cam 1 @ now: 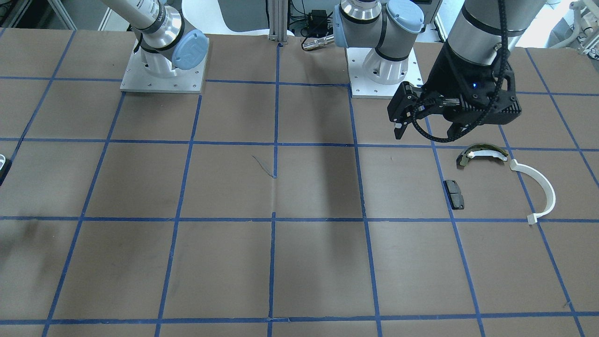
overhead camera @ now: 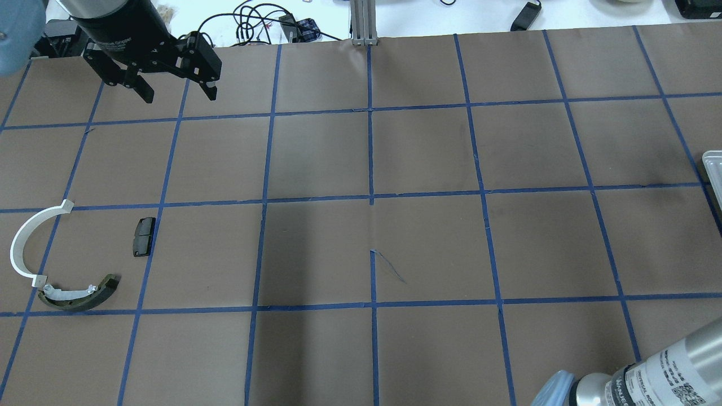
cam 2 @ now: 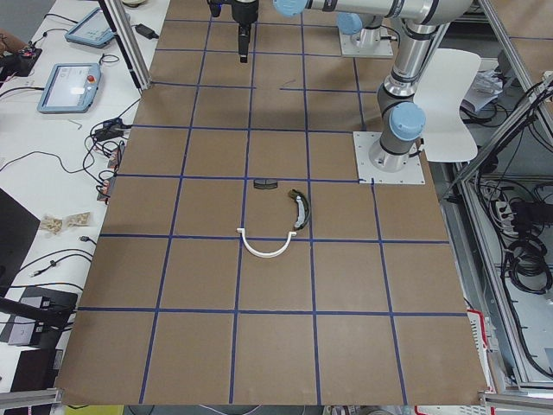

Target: Place bearing gear from tray to pile

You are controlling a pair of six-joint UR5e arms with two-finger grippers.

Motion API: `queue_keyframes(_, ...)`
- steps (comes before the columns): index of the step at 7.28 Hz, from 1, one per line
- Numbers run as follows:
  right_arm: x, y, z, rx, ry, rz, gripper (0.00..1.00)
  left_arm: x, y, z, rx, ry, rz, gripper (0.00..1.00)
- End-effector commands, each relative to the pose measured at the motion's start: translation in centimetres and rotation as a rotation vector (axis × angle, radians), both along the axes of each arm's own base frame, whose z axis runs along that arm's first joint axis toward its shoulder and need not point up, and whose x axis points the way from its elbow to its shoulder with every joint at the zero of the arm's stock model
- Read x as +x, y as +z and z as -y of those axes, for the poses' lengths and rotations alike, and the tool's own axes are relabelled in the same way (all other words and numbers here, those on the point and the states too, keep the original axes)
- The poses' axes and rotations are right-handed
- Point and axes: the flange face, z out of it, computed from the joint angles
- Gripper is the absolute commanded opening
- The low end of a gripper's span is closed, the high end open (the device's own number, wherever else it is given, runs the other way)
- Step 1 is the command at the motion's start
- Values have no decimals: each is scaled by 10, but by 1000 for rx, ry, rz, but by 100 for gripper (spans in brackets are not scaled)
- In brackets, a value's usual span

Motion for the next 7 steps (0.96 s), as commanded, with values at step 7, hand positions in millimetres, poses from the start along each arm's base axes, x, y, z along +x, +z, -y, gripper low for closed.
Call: queue_keyframes(7,-28,-41,-21,130,79,-23,78,1,1,-3,1,1,0,100)
